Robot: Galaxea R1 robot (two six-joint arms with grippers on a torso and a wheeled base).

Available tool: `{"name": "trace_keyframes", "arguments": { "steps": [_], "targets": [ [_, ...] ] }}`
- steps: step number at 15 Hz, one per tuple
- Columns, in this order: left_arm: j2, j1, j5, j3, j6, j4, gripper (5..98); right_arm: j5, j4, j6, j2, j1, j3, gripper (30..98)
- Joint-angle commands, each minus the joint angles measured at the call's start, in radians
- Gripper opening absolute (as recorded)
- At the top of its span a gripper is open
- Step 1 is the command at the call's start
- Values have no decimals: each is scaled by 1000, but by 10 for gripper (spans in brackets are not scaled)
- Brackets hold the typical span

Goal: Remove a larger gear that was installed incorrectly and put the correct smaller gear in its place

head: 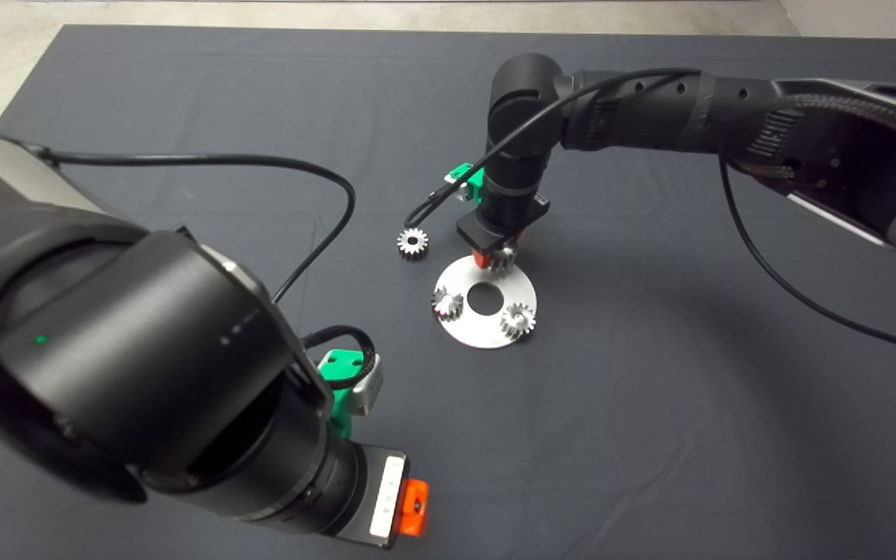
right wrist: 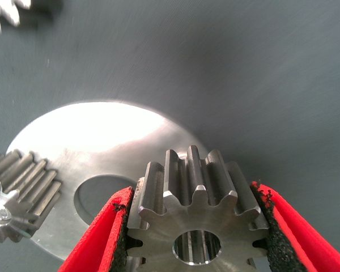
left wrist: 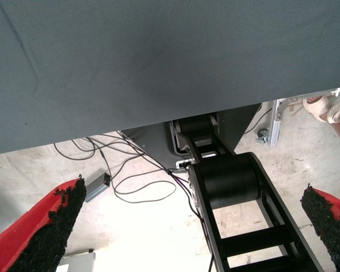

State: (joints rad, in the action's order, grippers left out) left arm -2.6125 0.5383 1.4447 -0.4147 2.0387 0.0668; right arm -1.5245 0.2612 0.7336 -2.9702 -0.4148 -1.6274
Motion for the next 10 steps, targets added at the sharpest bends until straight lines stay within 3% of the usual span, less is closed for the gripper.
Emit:
{"name": "trace_keyframes", "arguments": {
  "steps": [1,6,10],
  "targets": [
    [-5,17,-3,15,9,-18,982,-114,21,4,-5,-84,14,505],
    [-6,17,-3,15,9,-18,982,-115,-48,4,14,-99,14,503],
    [-16,17,-3,13,9,-18,982,-115,-56,3,81,-99,24,503]
  ]
}}
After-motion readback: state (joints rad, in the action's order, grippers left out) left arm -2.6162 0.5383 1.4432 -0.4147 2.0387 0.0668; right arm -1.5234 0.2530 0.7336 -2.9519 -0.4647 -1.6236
